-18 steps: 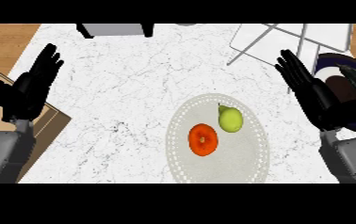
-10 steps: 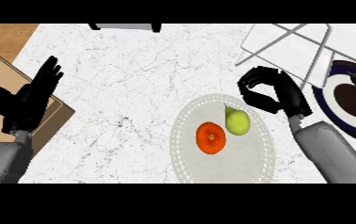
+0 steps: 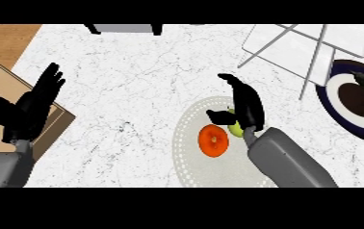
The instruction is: Pick the pear from the placemat and place it in the tiered shelf
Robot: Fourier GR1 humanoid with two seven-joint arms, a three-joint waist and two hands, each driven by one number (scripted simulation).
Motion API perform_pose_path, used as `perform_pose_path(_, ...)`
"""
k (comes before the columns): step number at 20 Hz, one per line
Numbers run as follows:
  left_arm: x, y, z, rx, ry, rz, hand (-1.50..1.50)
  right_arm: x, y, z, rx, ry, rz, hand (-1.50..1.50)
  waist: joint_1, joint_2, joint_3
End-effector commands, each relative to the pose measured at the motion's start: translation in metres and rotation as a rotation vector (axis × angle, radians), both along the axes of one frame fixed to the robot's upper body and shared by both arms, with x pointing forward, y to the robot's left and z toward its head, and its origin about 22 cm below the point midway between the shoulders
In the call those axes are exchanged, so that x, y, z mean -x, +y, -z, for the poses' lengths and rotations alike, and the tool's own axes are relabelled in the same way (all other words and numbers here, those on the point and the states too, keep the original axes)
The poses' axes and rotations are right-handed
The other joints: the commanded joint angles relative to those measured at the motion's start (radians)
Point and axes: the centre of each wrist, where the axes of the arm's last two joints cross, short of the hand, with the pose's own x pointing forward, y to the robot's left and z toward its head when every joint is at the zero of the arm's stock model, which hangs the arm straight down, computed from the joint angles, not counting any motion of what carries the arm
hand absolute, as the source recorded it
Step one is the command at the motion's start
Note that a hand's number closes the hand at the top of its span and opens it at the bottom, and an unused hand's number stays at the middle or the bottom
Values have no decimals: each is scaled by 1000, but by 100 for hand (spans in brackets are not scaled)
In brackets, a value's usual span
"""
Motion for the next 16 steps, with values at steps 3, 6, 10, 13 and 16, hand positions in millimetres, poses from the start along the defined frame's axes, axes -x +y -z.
perform_pose_path(3,28,9,34,-2,163,-59,0,-17,36,-25,355,51,81,-150,-5,-3,-17)
perform_pose_path(6,29,4,37,0,175,-43,0,-26,59,-47,514,128,110,-150,-2,1,-17)
perform_pose_path(10,30,5,36,-3,166,-42,0,-27,80,-50,687,348,59,-150,0,9,-14)
perform_pose_path(13,25,4,30,8,138,-45,0,-23,92,-41,793,519,-34,-150,2,14,-15)
perform_pose_path(16,27,7,26,-1,157,-35,0,-37,84,-43,872,648,-64,-150,5,14,-13)
